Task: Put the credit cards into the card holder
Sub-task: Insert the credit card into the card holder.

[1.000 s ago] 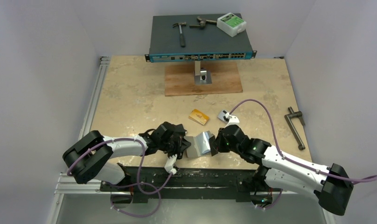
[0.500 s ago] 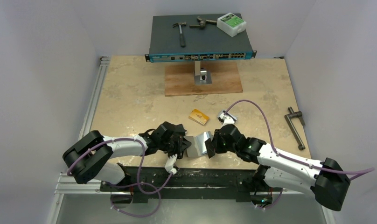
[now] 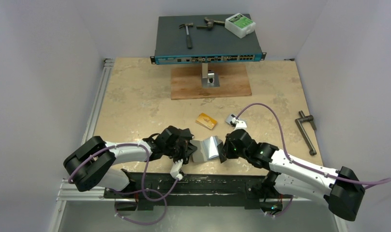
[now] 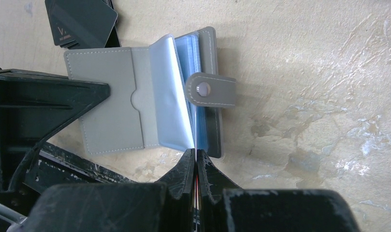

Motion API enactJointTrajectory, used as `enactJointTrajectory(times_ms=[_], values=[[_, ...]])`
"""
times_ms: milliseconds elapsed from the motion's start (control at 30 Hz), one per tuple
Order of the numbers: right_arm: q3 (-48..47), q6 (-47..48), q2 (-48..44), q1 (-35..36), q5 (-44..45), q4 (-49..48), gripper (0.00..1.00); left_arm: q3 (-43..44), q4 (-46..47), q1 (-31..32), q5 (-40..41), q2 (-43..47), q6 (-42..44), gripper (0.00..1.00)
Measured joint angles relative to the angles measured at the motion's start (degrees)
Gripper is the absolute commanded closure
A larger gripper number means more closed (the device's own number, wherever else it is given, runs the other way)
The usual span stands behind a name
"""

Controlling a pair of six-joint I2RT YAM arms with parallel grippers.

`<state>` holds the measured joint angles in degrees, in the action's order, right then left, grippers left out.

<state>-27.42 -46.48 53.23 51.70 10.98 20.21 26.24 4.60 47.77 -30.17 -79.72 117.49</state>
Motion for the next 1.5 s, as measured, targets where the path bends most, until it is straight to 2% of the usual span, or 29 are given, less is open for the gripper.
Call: enactJointTrajectory(times_ms=[367,633,833,1067,1300,1500], values=[[0.0,1.4,0.6,0.0,-2.0,-1.2,1.00,-0.5,0.0,-0.2,0.2,0.2,0.0,0.93],[0.0,3.2,2.4,0.0,-6.1,-5.2,1.00,-0.5,0.0,-0.2,0.3,0.2,0.0,0.84],[0.0,3.5,2.6,0.0,-6.5,-6.0,1.00,-0.5,0.5,-0.2,0.4,0.2,0.0,0.81],[-1.0,3.4,2.1,0.0,-3.8,-2.5,1.00,-0.5,0.6,-0.2,0.9,0.9,0.0,0.82],[-5.9,3.3,-6.7,0.0,1.7,1.3,1.00,-0.5,0.5,-0.2,1.3,1.4,0.0,0.83],[-7.3,3.6,-2.4,0.0,1.5,-1.0,1.00,-0.7,0.5,-0.2,1.4,1.4,0.0,0.85]])
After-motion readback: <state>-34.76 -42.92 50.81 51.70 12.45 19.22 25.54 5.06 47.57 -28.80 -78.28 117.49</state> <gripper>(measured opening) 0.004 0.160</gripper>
